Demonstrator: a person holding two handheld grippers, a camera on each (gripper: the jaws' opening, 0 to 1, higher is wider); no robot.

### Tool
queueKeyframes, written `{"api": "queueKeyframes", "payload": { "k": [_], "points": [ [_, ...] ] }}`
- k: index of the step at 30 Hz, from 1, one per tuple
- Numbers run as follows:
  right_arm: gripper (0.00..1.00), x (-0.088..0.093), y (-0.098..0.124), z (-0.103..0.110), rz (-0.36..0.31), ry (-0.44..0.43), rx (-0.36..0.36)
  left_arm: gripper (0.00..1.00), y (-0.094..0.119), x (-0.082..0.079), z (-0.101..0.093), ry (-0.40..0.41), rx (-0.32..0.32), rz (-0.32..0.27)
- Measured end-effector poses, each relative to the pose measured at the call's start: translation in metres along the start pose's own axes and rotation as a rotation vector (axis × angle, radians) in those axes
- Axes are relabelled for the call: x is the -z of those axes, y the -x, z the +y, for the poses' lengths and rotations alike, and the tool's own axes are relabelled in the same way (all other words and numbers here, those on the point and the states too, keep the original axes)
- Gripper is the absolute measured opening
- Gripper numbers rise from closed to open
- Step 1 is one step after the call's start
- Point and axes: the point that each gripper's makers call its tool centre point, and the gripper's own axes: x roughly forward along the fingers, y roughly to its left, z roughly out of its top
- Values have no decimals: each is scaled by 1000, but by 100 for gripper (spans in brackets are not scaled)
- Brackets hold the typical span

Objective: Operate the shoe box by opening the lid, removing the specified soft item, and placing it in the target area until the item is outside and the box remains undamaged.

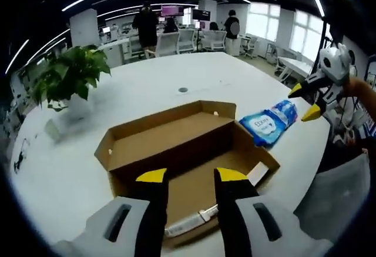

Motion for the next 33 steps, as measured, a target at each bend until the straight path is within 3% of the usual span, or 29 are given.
{"api": "queueKeyframes", "payload": {
  "k": [15,20,33],
  "points": [
    [46,-15,-29,29,3,203,-155,31,22,32,44,60,-94,18],
    [46,-20,-37,38,-2,256,-195,31,31,50,60,91,-125,34],
    [47,-24,-67,57,1,344,-262,28,38,80,77,150,-160,54]
  ]
}}
